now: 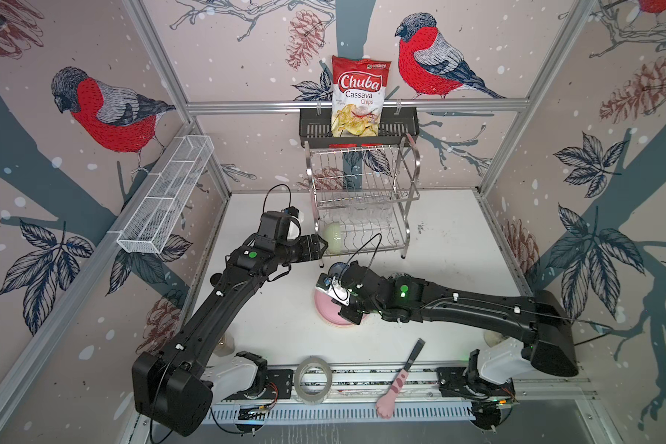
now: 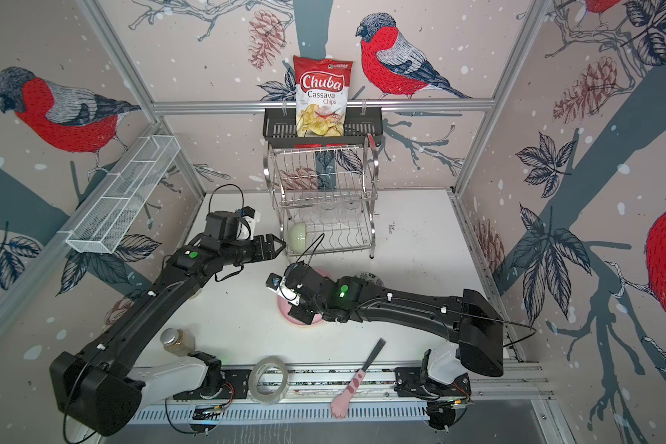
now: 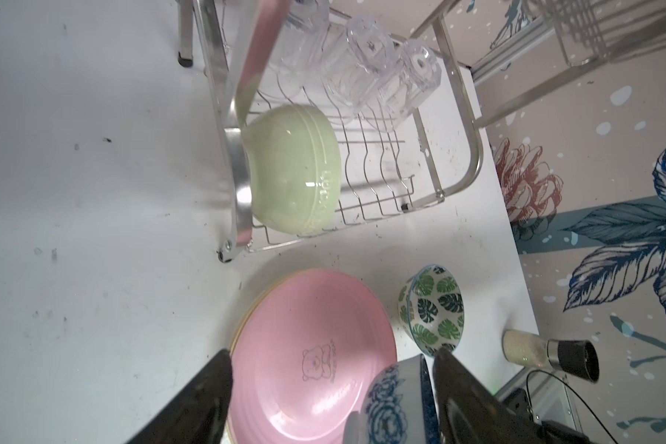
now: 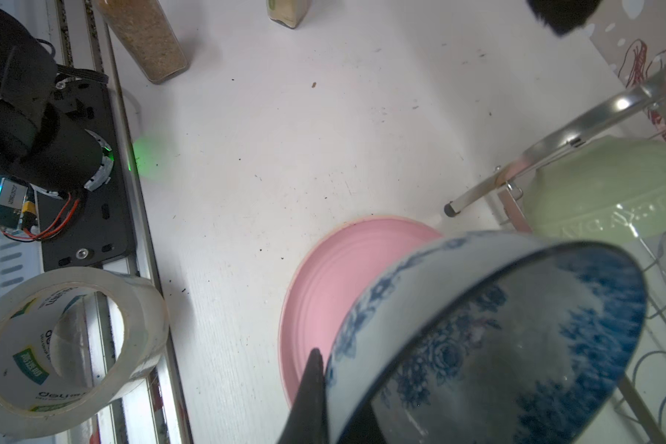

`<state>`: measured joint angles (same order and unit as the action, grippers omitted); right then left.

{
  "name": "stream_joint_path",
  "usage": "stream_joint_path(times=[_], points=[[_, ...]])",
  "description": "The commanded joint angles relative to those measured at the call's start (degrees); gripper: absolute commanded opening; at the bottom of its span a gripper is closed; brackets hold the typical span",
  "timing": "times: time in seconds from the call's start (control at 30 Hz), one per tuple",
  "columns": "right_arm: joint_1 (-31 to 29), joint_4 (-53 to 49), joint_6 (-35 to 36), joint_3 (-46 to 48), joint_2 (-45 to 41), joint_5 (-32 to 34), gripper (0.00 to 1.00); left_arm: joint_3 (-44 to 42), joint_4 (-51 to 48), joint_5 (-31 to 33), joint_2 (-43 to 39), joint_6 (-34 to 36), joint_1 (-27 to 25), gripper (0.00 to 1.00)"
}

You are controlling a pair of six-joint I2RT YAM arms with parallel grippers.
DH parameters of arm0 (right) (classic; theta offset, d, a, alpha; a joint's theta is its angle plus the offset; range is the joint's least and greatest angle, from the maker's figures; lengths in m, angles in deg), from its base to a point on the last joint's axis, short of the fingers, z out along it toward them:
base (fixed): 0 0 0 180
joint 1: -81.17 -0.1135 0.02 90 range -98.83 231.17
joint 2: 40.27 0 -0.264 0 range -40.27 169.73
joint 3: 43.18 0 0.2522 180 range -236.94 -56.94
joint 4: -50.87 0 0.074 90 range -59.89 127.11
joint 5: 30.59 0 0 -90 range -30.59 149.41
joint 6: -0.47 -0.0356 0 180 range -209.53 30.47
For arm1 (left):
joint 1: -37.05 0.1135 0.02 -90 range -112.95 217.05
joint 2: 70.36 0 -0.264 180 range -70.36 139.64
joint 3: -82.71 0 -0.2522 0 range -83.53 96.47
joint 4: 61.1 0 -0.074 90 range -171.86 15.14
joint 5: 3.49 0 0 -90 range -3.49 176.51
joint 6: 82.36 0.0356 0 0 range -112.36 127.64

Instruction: Unload the mixed dishes from the dish rack

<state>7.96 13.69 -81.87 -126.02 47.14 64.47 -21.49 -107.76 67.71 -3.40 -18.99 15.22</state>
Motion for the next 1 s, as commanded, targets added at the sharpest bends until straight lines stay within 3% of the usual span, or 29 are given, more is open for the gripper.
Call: stream_joint_path(times=[0.0,0.1,0.2,0.37,0.53,0.67,0.83,0.87,0.97], points=[[-1.50,-2.56,1.22,-2.77,1.90,4.27,0.00,-0.66,-5.69,-1.00,-1.38,0.89,-2.92,0.83],[-2.81,-4.35,1.22,-5.44,4.70,6.98,0.00,-2.06,-6.91,-0.13,-2.35,0.36,-6.10,0.81],[-4.55,-5.92,1.52,-7.85,7.06,10.01,0.00,-3.56,-9.25,0.98,-2.23,0.91,-7.84,0.73],[-6.76,-5.94,1.84,-9.98,9.29,14.90,0.00,-4.34,-12.01,6.43,-1.60,1.28,-11.01,0.48],[-7.95,-5.28,1.30,-11.49,10.56,18.08,0.00,-4.56,-10.07,5.24,-1.62,0.89,-12.17,0.18],[-8.09,-4.62,0.89,-11.65,10.76,20.41,0.00,-5.99,-9.82,5.75,-1.00,0.73,-12.45,0.00],[-7.87,-1.74,1.13,-9.80,10.19,20.54,0.01,-6.72,-8.20,5.00,-0.98,0.39,-12.46,0.00],[-7.87,-1.28,1.05,-9.47,10.19,20.66,0.05,-6.85,-7.60,4.66,-1.09,0.36,-12.46,0.00],[-7.26,-0.50,0.13,-8.66,10.31,18.29,0.31,-6.95,-5.82,4.21,-1.42,0.15,-12.52,0.00]])
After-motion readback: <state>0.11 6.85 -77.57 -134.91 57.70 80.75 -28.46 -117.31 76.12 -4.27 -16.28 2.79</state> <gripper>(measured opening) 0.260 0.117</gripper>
